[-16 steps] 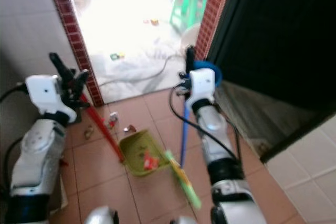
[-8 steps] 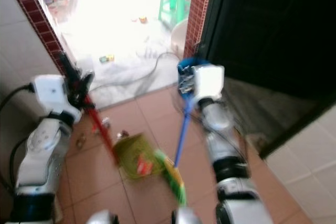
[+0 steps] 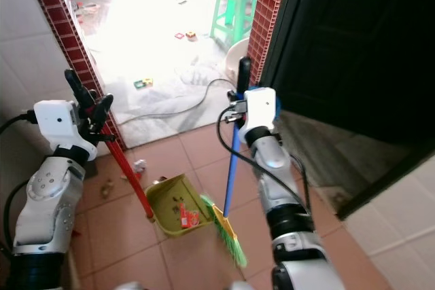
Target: Sweep floor
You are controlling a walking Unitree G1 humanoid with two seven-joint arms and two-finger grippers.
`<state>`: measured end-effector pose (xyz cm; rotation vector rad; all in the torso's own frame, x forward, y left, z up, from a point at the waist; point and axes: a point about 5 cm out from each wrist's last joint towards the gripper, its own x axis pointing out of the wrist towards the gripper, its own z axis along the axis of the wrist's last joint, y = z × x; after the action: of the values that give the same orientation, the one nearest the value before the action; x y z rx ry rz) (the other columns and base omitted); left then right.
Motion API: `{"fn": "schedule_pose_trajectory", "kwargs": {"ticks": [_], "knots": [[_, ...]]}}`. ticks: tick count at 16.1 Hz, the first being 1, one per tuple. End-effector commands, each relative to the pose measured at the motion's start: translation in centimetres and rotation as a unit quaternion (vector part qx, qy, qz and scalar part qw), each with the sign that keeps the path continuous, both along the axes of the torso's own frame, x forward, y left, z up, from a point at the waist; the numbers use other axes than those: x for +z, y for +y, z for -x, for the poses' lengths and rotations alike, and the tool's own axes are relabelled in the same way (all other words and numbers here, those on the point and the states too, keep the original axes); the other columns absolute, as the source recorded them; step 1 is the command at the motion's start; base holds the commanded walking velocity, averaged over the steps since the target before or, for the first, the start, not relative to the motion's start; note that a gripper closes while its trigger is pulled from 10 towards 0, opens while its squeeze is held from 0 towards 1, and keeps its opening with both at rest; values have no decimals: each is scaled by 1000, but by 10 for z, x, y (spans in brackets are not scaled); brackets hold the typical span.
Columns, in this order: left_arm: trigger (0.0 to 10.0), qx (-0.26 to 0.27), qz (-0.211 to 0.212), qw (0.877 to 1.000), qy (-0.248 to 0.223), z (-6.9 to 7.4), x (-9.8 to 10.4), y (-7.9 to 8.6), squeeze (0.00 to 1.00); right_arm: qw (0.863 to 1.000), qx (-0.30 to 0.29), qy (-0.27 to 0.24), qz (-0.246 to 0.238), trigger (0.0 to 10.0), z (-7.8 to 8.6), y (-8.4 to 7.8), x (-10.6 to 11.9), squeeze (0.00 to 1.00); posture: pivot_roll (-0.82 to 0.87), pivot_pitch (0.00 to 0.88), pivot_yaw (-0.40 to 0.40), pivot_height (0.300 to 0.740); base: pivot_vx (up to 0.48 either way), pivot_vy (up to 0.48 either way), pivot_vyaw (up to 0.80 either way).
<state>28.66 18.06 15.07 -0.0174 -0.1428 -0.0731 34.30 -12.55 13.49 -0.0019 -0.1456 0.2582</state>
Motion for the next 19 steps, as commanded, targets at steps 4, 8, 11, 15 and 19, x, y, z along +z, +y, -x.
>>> {"fn": "schedule_pose_trajectory", "kwargs": {"ticks": [4,8,11,15,19], "knots": [[10000,-24,10,999,-40,-1,16,-9,0,1000,-2,-23,9,10000,-3,-3,11,0,-50,42,-25,740,420,0,-325],[10000,-26,10,999,-40,-2,16,-9,0,1000,-4,-23,9,10000,-5,-3,12,0,-51,35,-24,740,443,0,0],[10000,-28,11,999,-39,-2,15,-10,0,1000,-5,-26,9,10000,-6,-4,13,0,-54,29,-21,740,444,0,0],[10000,-31,13,999,-36,-6,14,-12,0,999,-8,-30,9,10000,-8,-4,15,0,-59,16,-14,740,64,0,0],[10000,-38,11,998,-40,-14,16,-16,0,999,-18,-36,9,10000,-10,-10,18,0,-73,0,0,740,0,0,0]]}}
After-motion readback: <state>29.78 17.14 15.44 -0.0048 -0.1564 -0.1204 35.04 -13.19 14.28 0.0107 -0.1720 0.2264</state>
